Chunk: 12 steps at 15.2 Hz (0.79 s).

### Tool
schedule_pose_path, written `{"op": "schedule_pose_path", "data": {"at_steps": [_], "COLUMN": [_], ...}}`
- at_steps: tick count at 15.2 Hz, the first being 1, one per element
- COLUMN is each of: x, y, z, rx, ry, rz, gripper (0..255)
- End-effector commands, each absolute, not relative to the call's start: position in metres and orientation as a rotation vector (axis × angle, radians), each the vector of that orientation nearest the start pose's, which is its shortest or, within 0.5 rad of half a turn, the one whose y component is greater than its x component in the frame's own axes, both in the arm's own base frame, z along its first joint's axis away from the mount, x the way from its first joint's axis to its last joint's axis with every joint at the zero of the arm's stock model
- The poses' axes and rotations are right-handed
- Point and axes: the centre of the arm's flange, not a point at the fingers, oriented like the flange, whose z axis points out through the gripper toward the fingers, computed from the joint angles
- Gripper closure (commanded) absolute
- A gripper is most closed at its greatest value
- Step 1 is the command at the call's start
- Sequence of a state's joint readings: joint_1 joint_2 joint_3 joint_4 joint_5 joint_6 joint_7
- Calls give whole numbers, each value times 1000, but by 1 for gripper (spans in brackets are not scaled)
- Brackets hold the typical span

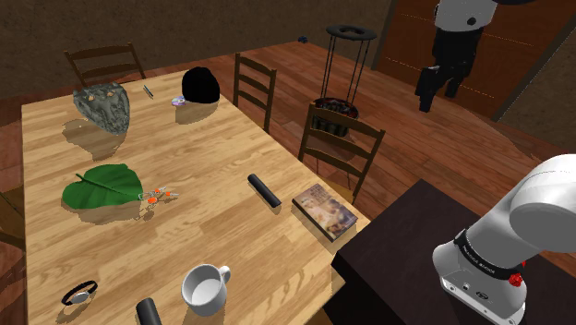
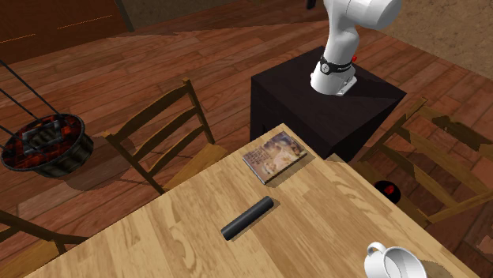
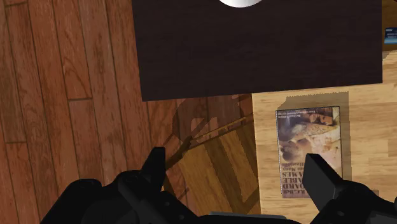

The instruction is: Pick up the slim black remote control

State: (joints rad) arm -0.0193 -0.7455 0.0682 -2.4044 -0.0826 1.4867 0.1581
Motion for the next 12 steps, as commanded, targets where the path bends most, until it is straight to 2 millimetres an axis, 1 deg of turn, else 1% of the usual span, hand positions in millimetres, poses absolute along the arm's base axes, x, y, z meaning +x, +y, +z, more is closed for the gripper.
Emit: {"op": "schedule_pose_path", "data": {"at_steps": [1, 12], "x": [305, 391], "y": [10, 55], "z": [549, 444], "rx": [-3268, -3228], "ry": [215, 158], "rz": [264, 285], "gripper": [0, 0]}}
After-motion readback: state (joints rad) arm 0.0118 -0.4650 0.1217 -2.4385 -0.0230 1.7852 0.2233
